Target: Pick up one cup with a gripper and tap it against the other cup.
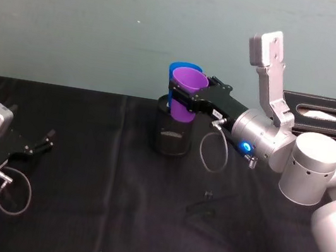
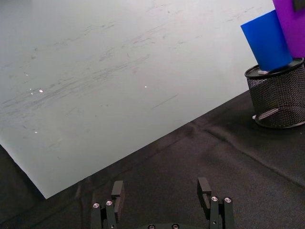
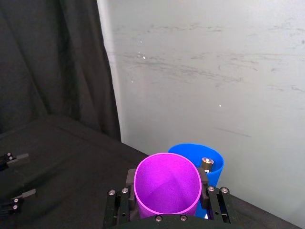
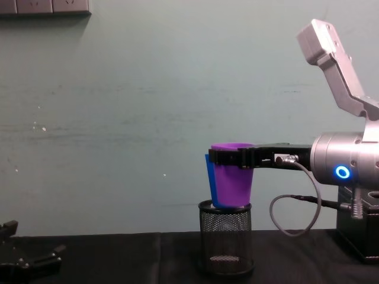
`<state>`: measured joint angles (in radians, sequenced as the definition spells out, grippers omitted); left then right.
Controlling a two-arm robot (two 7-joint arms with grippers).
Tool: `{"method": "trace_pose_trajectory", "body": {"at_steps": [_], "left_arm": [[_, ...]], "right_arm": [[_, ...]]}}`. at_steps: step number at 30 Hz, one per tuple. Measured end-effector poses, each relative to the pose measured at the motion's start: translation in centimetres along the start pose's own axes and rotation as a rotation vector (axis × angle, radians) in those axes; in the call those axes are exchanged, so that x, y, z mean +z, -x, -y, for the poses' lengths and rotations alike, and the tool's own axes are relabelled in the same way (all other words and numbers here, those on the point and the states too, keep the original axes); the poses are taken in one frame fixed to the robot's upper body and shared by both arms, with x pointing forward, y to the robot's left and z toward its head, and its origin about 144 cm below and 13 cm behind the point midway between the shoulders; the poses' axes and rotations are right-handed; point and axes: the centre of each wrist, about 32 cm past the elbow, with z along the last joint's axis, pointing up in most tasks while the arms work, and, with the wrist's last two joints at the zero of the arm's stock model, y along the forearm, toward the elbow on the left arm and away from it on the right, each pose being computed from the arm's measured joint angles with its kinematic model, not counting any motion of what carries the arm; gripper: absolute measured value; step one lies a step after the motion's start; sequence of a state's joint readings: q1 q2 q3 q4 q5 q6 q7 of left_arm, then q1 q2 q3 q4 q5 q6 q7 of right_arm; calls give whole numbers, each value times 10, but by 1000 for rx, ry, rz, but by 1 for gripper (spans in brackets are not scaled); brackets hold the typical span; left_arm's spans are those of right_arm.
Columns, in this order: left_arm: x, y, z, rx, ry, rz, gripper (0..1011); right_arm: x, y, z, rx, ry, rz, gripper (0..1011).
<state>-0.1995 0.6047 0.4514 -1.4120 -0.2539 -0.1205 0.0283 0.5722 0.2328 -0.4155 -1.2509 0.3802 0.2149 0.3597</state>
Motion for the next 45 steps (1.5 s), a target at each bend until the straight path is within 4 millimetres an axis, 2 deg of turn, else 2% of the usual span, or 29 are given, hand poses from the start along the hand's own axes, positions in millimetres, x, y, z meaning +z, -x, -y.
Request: {"method": "trace_pose_trajectory", "body": {"at_steps": [45], "left_arm": [[0, 0, 0, 0, 0, 0, 1000]], "right_arm": [[-4, -2, -1, 7, -1, -6, 734]]}}
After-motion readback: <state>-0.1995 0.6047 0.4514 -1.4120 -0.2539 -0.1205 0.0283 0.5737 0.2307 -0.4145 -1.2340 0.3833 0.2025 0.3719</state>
